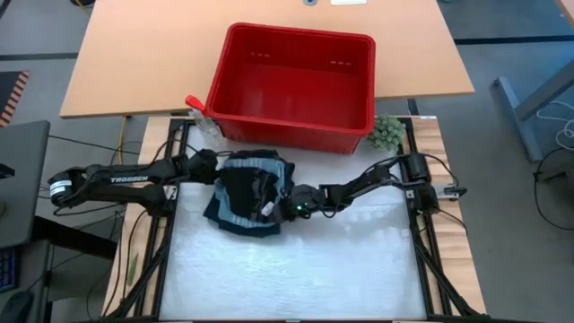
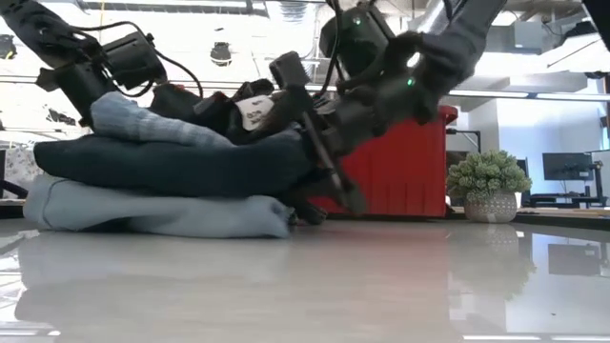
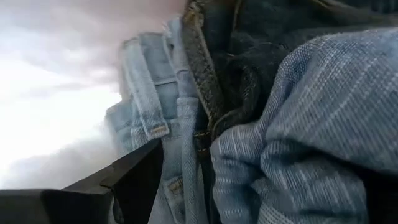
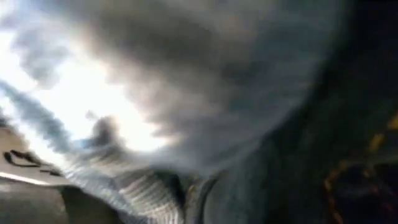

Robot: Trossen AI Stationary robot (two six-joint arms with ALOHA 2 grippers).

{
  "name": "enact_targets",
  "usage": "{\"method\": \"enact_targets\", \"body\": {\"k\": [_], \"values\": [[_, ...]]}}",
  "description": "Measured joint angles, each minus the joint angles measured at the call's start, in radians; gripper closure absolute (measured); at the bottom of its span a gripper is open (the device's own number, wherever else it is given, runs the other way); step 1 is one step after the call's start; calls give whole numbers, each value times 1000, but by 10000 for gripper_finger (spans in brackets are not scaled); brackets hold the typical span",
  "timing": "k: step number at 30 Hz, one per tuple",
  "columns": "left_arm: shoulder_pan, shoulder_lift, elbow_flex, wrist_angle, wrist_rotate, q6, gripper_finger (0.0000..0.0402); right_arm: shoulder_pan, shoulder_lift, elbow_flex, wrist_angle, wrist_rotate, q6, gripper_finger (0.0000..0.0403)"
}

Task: Fold laundry
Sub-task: Put the folded blue and black pants, blue shirt, and black boxer into the red laundry bin

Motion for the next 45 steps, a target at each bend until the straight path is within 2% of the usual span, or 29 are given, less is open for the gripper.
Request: {"method": "enact_targets", "body": {"k": [5,7,21,25,28,32,35,39,45], "values": [[-68,-25,-2,-27,21,-44,107,-3,-103,2,-272,13,-125,107],[-83,-17,-5,-19,23,-51,107,1,-115,3,-320,38,-149,107],[-90,-15,-115,186,27,-100,118,21,-89,1,-290,111,-150,107],[-91,-15,-149,284,31,-98,156,25,-89,1,-287,124,-149,107],[-91,7,-174,364,34,-101,205,29,-89,1,-285,137,-147,107],[-96,46,-235,556,28,-133,267,42,-89,1,-291,185,-145,109],[-97,48,-271,634,20,-167,287,45,-89,-6,-288,201,-144,116],[-101,48,-279,649,19,-174,287,45,-53,-20,-262,207,-95,153],[-137,54,-288,695,-21,-208,292,57,31,-22,-67,174,-49,267]]}}
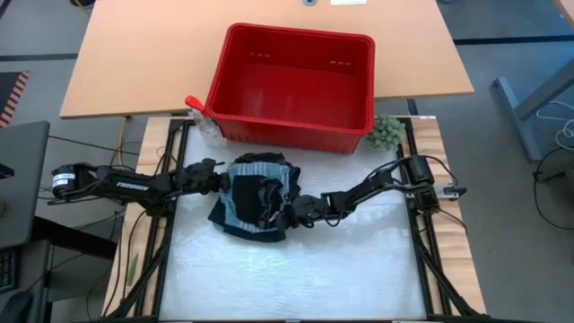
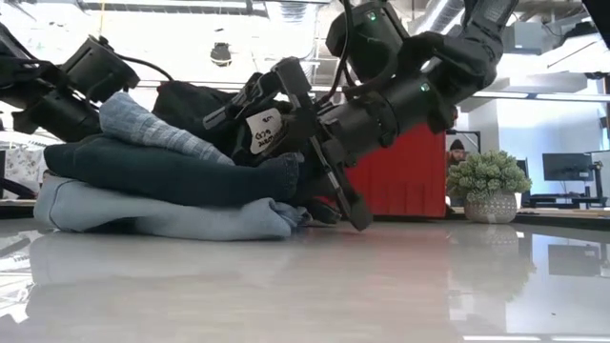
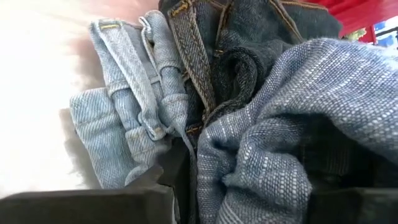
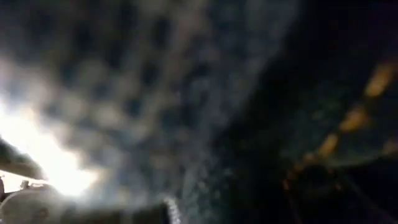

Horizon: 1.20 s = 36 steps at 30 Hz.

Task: Fold laundry
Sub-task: Put the folded blue and black pants, blue shirt, and black boxer into the red laundry bin

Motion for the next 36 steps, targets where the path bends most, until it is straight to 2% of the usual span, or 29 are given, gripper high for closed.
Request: {"method": "enact_targets", "body": {"k": [5,11,19,28,31,36], "values": [[-33,0,-1,3,-39,-26,294,-3,1,-2,10,-5,-12,276],[-33,6,-2,102,-30,-68,298,-6,-39,-3,-1,-7,-45,276],[-34,-3,33,126,4,-95,303,-17,-139,-5,-106,-6,-136,276],[-37,-51,132,148,108,-99,343,-31,-255,-6,-154,26,-218,279],[-38,-62,170,123,125,-76,350,-38,-281,-6,-159,27,-220,279],[-38,-84,216,-32,127,-20,351,-41,-306,-3,-234,26,-183,279]]}}
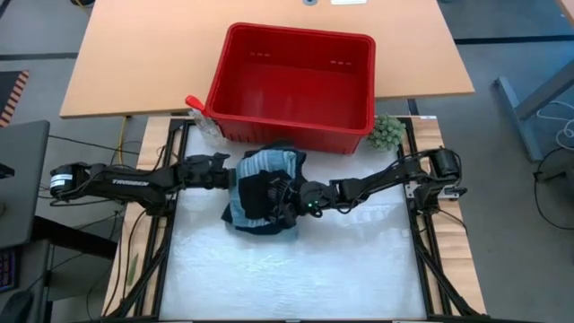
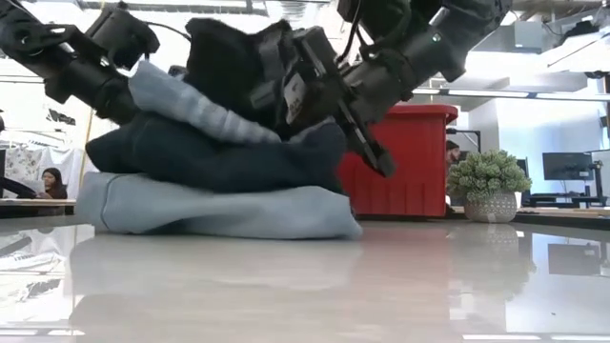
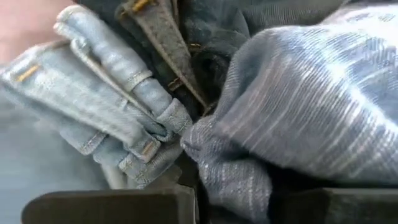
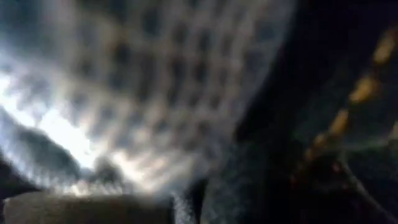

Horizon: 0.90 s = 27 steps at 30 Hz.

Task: Fold laundry
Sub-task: Put the folded blue and black pants, blue shirt, and black boxer into the red laundry bin

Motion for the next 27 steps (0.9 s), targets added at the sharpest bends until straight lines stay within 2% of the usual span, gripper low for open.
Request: {"method": "enact_targets", "body": {"k": [4,10,12,16,19,22,27], "values": [[-2,1,1,-147,1,29,351,23,8,0,-81,-9,73,280],[-3,0,2,-180,18,99,329,42,-3,-5,-124,-19,92,276],[-3,0,2,-197,30,122,308,34,-3,-5,-133,-39,101,228],[21,-26,1,-256,67,159,252,-2,-3,-6,-143,-171,122,96],[65,-84,-1,-309,112,195,214,-9,-4,-6,-157,-184,140,29],[106,-164,-1,-372,154,213,187,-10,-4,-7,-158,-191,140,13],[137,-300,-1,-617,140,209,172,-10,-4,-7,-160,-196,138,37]]}}
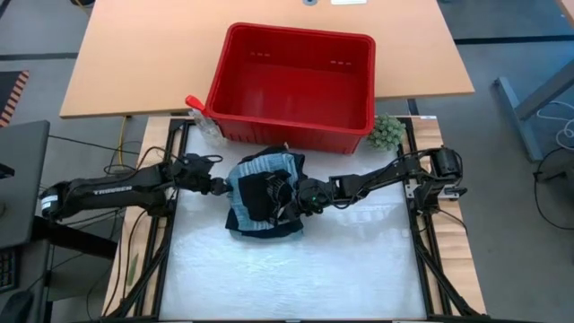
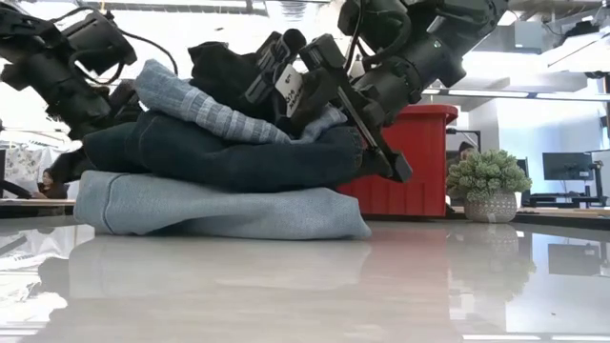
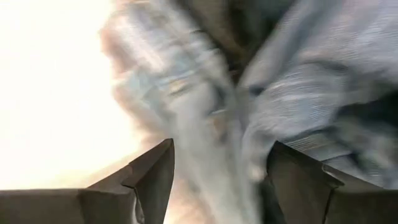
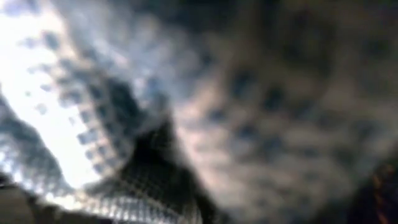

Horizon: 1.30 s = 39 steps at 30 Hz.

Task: Fold laundry
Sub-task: Put the folded blue and black pants, blue shirt, and black boxer into the red laundry bin

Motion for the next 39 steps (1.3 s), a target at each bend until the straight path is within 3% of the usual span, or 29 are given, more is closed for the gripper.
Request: {"method": "enact_targets", "body": {"k": [6,13,19,34,39], "values": [[-2,-50,-4,-122,-73,-15,171,0,0,-1,-1,-3,-2,44],[-2,13,-100,35,-65,-42,170,0,0,-1,-1,-6,-1,44],[-2,64,-243,406,-19,-119,170,1,0,-1,-1,-6,11,44],[-1,85,-250,493,26,3,170,1,0,-1,-5,-24,26,44],[-2,159,-251,523,-8,26,170,-1,0,-1,-4,-29,27,44]]}}
